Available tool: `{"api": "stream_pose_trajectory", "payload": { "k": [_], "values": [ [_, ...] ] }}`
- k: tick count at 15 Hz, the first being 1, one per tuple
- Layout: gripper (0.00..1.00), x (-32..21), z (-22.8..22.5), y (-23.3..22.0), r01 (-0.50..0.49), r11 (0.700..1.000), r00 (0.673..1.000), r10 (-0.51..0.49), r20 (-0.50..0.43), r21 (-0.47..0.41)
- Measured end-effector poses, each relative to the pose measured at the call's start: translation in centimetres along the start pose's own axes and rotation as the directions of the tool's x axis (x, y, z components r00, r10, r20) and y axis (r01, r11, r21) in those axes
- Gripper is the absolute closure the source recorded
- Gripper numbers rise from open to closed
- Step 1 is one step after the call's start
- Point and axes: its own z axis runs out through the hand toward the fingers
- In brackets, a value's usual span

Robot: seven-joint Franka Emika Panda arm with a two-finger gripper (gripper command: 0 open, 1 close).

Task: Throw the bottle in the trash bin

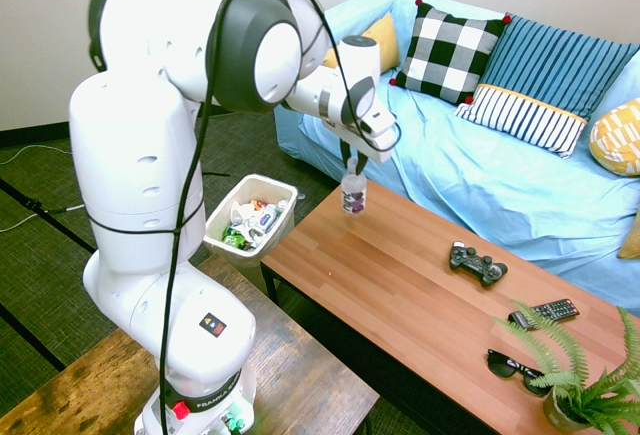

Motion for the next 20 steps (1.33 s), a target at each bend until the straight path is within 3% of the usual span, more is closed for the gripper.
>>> {"api": "stream_pose_trajectory", "payload": {
  "k": [3,8,9,20],
  "values": [
    [1.0,-10.5,-3.1,-3.8,0.127,0.992,0.992,-0.127,-0.024,0.009],
    [1.0,-21.7,0.2,-8.7,0.261,0.965,0.964,-0.262,-0.053,-0.021],
    [0.0,-22.8,1.2,-9.4,0.272,0.962,0.961,-0.273,-0.046,-0.032],
    [0.0,-23.3,5.1,-10.9,0.277,0.957,0.959,-0.28,-0.026,-0.091]
  ]
}}
